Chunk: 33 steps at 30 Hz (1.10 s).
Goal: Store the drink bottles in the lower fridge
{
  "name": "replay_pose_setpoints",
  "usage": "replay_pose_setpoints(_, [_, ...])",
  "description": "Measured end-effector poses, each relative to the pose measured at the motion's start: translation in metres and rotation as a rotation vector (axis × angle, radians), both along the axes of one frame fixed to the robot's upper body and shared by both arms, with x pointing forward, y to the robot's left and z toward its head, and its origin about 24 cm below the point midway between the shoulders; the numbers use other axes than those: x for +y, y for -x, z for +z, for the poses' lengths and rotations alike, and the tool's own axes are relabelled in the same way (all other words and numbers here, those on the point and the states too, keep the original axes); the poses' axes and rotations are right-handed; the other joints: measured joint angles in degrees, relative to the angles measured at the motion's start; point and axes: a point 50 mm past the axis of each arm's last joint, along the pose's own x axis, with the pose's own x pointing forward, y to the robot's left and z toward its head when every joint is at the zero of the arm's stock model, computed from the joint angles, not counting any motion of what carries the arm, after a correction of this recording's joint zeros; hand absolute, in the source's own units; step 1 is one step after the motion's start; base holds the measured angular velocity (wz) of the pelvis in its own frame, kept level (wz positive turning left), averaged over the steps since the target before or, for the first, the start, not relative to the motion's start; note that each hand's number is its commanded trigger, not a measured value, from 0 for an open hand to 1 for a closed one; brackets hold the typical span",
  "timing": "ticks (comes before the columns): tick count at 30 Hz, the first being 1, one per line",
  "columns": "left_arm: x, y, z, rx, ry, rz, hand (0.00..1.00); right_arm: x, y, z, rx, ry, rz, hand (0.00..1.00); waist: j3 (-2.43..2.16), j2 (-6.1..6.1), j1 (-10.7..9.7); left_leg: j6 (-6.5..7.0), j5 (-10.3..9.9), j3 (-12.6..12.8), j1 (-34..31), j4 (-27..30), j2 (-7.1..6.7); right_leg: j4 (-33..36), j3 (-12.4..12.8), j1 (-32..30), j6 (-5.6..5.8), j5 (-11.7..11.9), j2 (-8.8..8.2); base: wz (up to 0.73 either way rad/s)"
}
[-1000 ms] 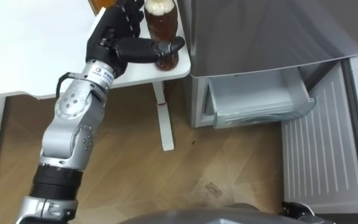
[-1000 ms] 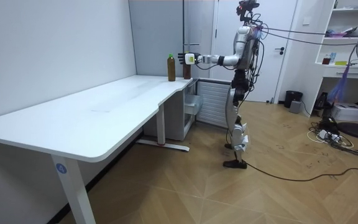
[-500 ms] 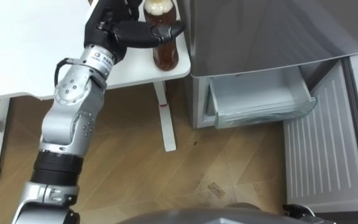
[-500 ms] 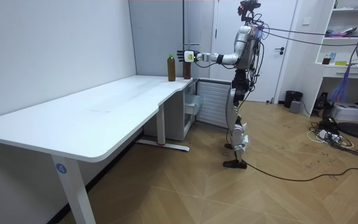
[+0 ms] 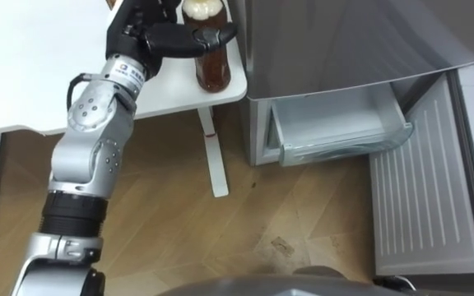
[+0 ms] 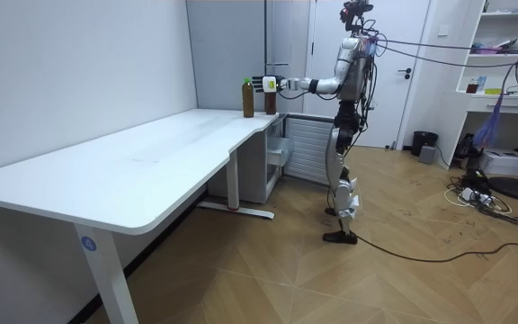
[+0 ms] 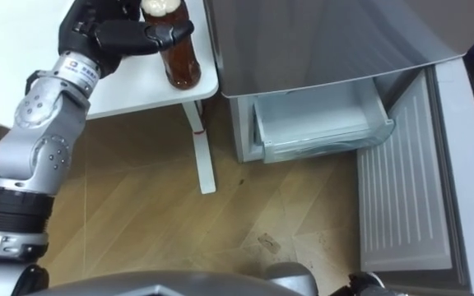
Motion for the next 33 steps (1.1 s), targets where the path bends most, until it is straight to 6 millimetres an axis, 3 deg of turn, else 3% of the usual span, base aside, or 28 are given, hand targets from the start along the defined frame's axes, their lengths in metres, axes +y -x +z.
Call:
replay_pose_setpoints(4, [0.002,-0.003,-0.007,0.034,-0.003,0.008,0.00,0.000,-0.002,0.000,0.001,0.007,0.027,0.00,-0.30,0.47,-0.22,0.00,0.00,1.00,-0.12,0.00,0.07,0.69,1.24,-0.69,0.00,0.00,0.06,-0.15])
replay_pose_setpoints(10, [0.002,-0.003,-0.011,0.053,-0.003,0.010,0.00,0.000,0.000,0.000,0.018,0.001,0.021,0.00,-0.32,0.49,-1.11,0.00,0.00,1.14,0.08,0.00,0.07,0.92,1.48,-0.69,0.00,0.00,0.06,-0.02])
replay_pose_setpoints(11, [0.003,-0.003,-0.011,0.054,-0.003,0.010,0.07,0.000,0.000,0.000,0.018,0.001,0.021,0.00,-0.32,0.50,-1.30,0.00,0.00,1.14,0.08,0.00,0.07,0.94,1.47,-0.68,0.00,0.00,0.06,0.00])
replay_pose_setpoints(12, [0.003,-0.003,-0.011,0.055,-0.005,0.011,0.55,0.000,0.000,0.000,0.017,0.001,0.021,0.00,-0.33,0.51,-1.74,0.00,0.00,1.15,0.12,0.00,0.07,0.96,1.46,-0.66,0.00,0.00,0.05,0.00])
replay_pose_setpoints(13, [0.003,-0.003,-0.012,0.057,-0.005,0.011,0.61,0.000,0.000,0.000,0.016,0.000,0.022,0.00,-0.34,0.53,-1.95,0.00,0.00,1.17,0.20,0.00,0.07,1.02,1.57,-0.66,-0.01,0.01,0.05,0.00])
replay_pose_setpoints(14, [0.003,-0.003,-0.012,0.059,-0.005,0.011,0.91,0.000,0.000,0.000,0.017,0.000,0.021,0.00,-0.36,0.56,-2.03,0.00,0.00,1.21,0.23,0.00,0.07,1.06,1.60,-0.66,-0.01,0.01,0.05,-0.04])
replay_pose_setpoints(15, [0.004,-0.003,-0.014,0.067,-0.006,0.013,1.00,0.000,0.001,0.000,0.020,-0.001,0.020,0.00,-0.43,0.66,-2.16,0.00,0.00,1.30,0.30,0.00,0.07,1.12,1.68,-0.66,-0.01,0.01,0.05,-0.03])
replay_pose_setpoints(33, [0.006,-0.007,-0.031,0.164,-0.014,0.016,1.00,-0.001,-0.001,0.001,0.021,-0.015,0.003,0.00,-0.37,1.82,-2.76,0.00,0.00,2.62,0.74,0.00,0.08,1.25,2.84,-0.77,0.08,0.03,0.09,-0.02])
